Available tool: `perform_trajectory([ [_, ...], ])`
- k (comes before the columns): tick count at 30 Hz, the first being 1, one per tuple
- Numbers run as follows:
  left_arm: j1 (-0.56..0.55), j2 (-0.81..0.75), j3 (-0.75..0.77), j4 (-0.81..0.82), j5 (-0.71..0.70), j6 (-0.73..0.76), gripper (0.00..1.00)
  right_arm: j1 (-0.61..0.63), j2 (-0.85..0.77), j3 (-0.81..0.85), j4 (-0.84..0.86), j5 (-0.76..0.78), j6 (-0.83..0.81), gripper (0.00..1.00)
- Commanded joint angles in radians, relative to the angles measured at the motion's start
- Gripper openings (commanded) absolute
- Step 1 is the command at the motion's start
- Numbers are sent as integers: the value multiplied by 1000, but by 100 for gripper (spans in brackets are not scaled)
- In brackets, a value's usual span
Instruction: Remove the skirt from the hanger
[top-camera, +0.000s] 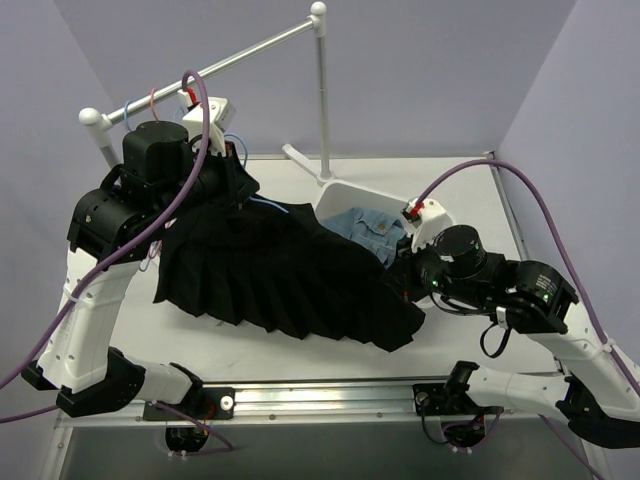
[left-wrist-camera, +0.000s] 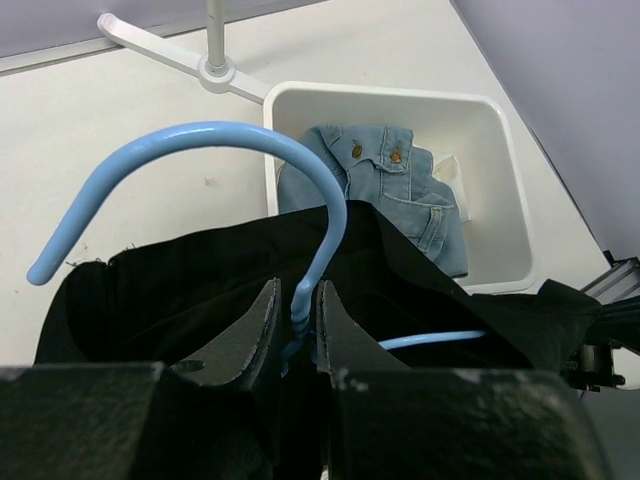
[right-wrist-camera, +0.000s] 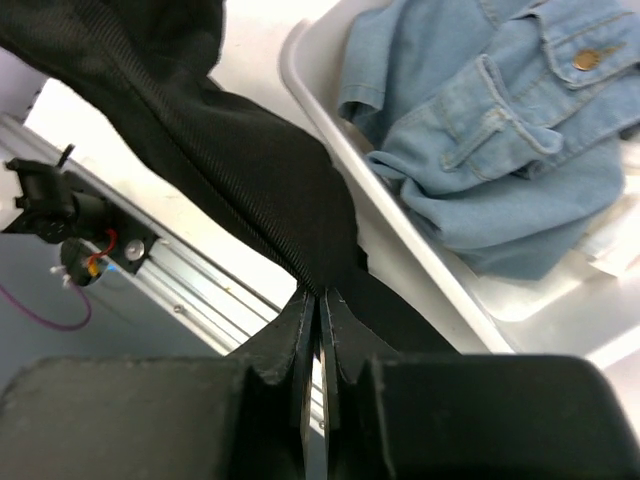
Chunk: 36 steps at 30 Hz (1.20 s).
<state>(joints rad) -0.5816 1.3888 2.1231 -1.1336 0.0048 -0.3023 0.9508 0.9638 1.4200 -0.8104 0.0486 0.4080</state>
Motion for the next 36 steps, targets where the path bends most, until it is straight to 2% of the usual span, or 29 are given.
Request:
perform_trajectory([
  [1,3,-28,25,60,-28,-6,2,5,-17,58,-97,120,43,0],
  [9,3,-28,-29,67,-107,-4,2,5,-161,232,-188,374,133,0],
  [16,6,-37,-57,106,-160,-18,2,5,-301,293,-329,484,236,0],
  [24,15,-36,-57,141,-186,-57,2,-9,-427,195,-368,442,278,0],
  [27,23,-37,-57,162,-168,-83,2,-10,-428,151,-366,419,284,0],
  [31,25,-30,-45,169,-126,-86,2,-6,-369,59,-227,297,200,0],
  [32,26,-30,-45,172,-117,-86,2,-4,-322,34,-186,259,148,7],
  [33,26,-33,-48,173,-108,-89,2,-3,-292,31,-121,217,131,21],
  [34,26,-34,-46,172,-101,-92,2,-4,-260,30,-93,209,117,43],
  [36,26,-42,-46,170,-95,-103,2,-3,-171,40,-9,186,78,53],
])
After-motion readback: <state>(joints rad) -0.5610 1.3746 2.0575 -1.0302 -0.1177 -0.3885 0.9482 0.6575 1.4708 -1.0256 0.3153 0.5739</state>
